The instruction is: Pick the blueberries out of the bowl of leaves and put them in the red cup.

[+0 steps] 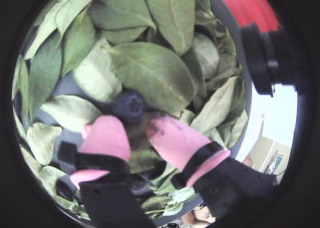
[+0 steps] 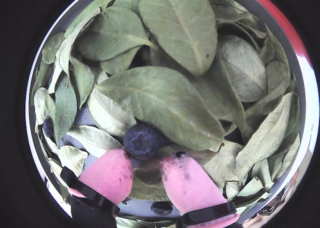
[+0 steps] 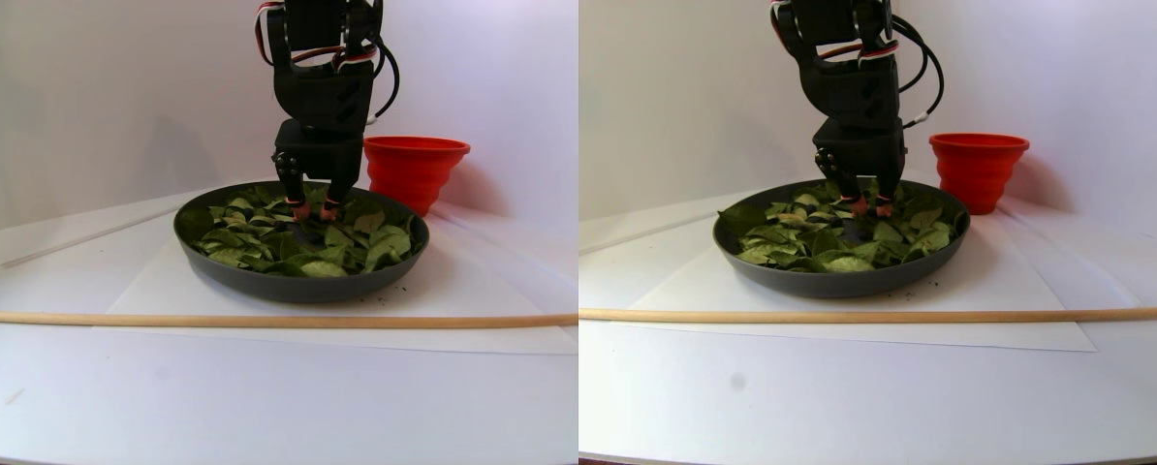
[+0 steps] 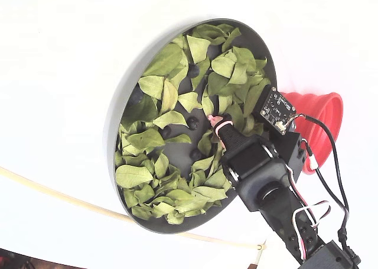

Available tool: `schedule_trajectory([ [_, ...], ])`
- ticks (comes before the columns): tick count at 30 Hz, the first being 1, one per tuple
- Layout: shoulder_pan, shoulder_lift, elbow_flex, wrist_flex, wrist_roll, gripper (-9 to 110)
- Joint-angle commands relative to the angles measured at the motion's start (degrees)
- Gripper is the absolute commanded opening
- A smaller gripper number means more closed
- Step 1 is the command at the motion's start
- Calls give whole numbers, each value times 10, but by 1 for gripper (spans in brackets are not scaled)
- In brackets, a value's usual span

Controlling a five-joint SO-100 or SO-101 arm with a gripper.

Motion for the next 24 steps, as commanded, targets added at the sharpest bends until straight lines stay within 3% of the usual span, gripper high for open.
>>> schedule_trajectory([
  [1,10,74,-2,2,-5,10],
  [24,14,54,-8,-12,-13,17],
])
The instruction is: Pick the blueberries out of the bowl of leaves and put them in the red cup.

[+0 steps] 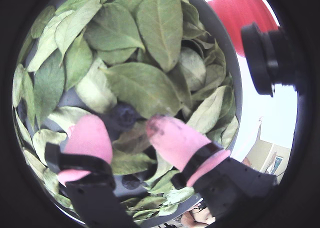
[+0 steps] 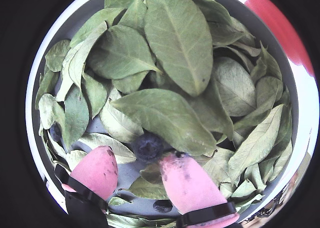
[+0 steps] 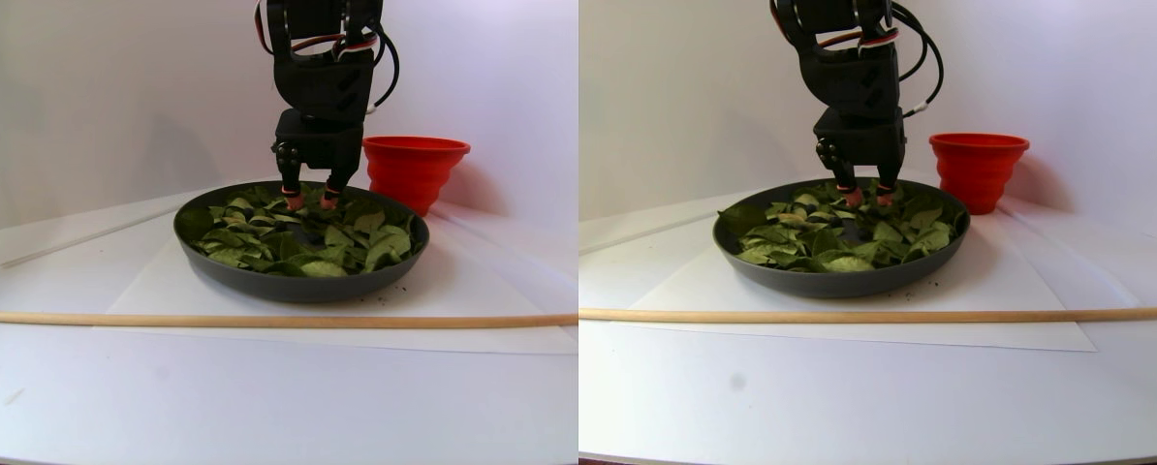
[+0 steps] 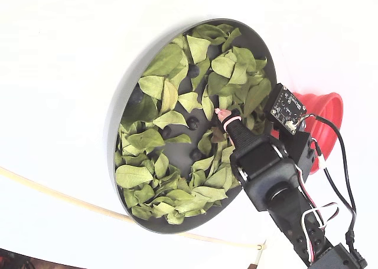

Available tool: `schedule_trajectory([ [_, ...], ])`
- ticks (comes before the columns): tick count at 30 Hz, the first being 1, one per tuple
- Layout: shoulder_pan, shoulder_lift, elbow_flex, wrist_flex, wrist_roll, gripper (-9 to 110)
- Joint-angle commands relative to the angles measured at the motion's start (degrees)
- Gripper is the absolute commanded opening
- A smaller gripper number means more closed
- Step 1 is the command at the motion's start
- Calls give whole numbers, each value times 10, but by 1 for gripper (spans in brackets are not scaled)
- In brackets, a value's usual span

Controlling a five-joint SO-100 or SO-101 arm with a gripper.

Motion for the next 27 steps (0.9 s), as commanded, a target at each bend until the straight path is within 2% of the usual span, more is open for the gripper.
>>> schedule_trajectory([
  [1,15,22,-18,-13,-3,17],
  [27,13,-24,-33,-34,42,16],
])
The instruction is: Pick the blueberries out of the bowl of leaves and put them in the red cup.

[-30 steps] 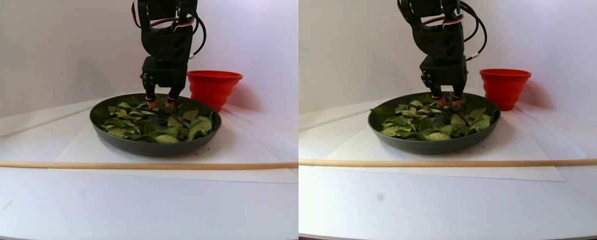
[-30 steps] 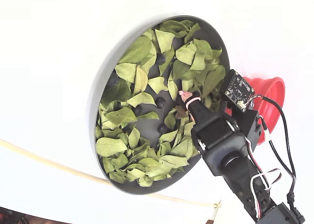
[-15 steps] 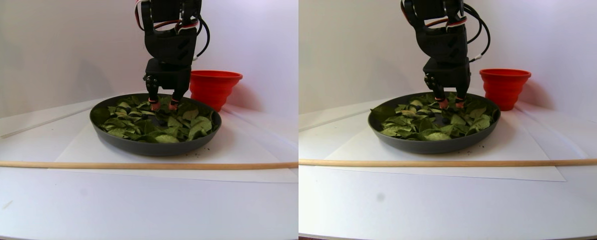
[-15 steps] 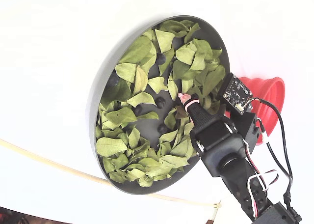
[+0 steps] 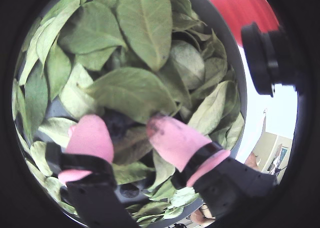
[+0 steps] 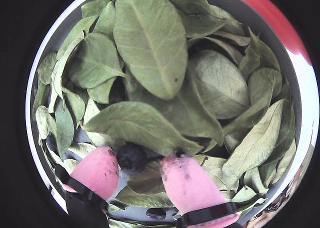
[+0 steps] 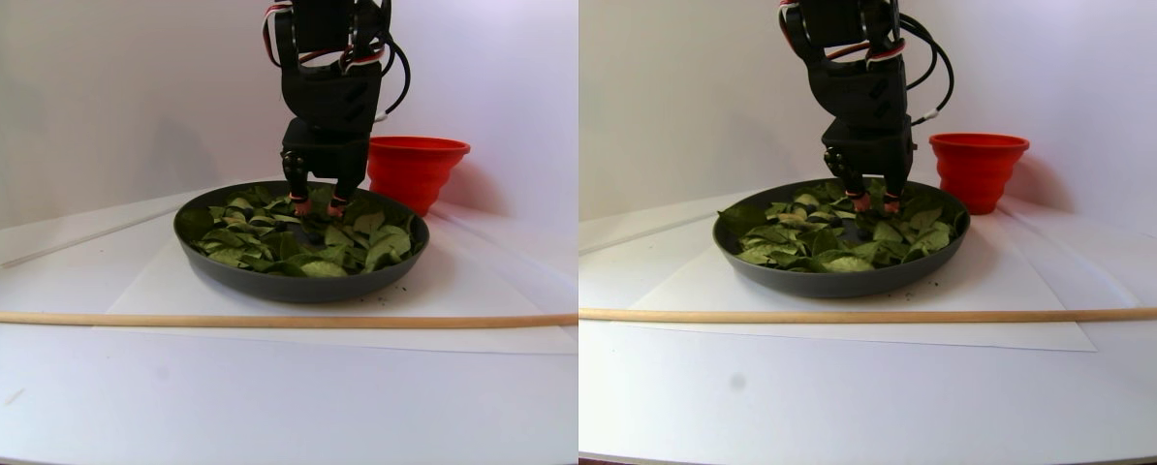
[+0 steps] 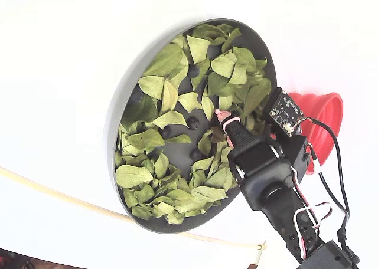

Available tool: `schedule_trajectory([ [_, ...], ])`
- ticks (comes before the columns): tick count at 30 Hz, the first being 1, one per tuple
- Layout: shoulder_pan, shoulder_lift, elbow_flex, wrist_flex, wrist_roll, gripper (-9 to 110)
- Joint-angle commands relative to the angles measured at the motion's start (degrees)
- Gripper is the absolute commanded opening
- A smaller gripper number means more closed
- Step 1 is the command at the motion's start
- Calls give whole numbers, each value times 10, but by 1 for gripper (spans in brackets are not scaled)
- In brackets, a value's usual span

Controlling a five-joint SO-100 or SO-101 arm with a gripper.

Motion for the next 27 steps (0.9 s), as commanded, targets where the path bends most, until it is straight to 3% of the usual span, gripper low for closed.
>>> schedule_trajectory([
  [1,-2,15,-14,-9,4,16],
  [27,3,-11,-23,-20,10,16],
])
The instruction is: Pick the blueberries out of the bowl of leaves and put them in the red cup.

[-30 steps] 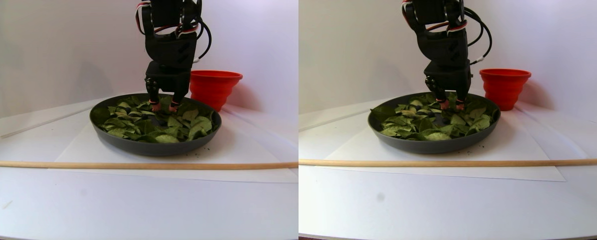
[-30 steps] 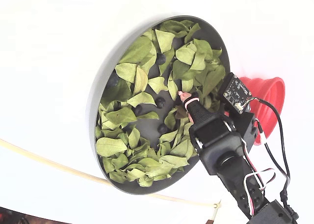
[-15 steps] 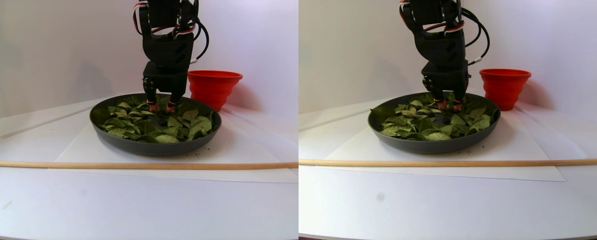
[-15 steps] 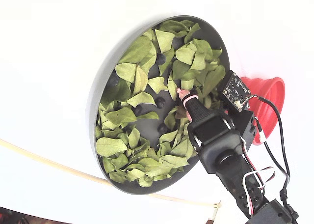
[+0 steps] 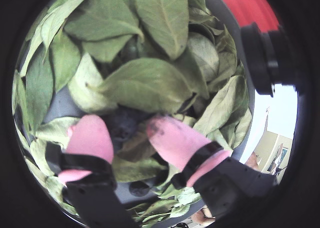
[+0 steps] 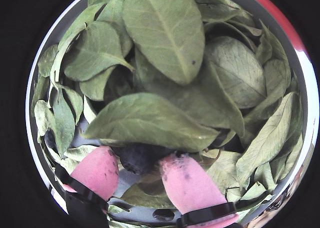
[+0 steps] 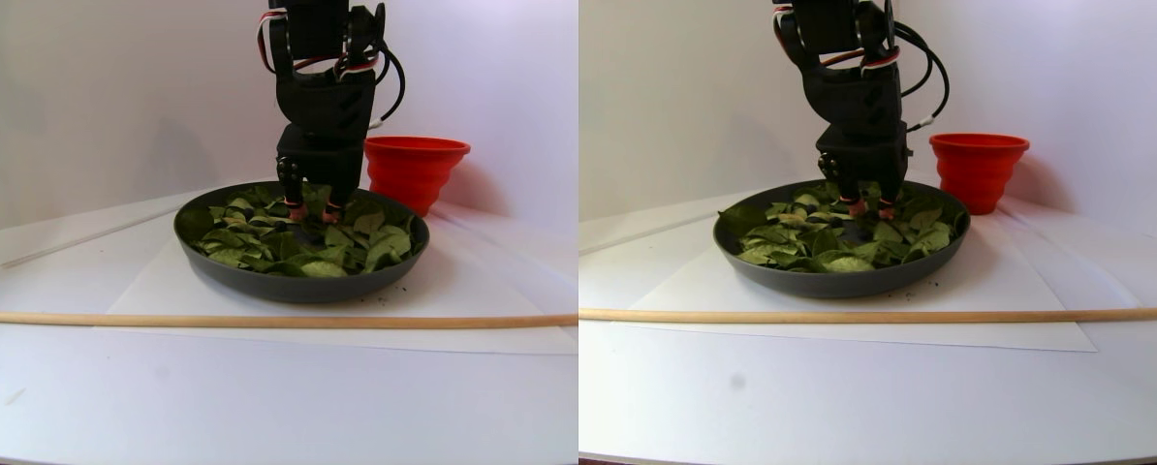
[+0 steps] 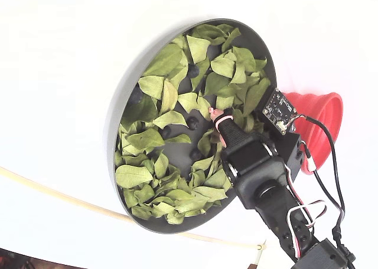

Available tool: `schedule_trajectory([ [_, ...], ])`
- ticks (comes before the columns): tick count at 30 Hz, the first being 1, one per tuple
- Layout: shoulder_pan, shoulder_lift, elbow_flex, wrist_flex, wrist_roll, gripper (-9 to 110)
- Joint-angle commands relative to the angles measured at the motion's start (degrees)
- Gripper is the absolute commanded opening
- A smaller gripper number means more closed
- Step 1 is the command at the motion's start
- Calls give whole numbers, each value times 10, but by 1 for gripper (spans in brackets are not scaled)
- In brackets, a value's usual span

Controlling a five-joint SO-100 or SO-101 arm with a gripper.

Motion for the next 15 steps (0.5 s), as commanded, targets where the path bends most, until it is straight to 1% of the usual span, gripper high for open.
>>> schedule_trajectory([
  [1,12,7,-23,-11,4,16],
  [15,15,-17,-27,-15,8,13],
])
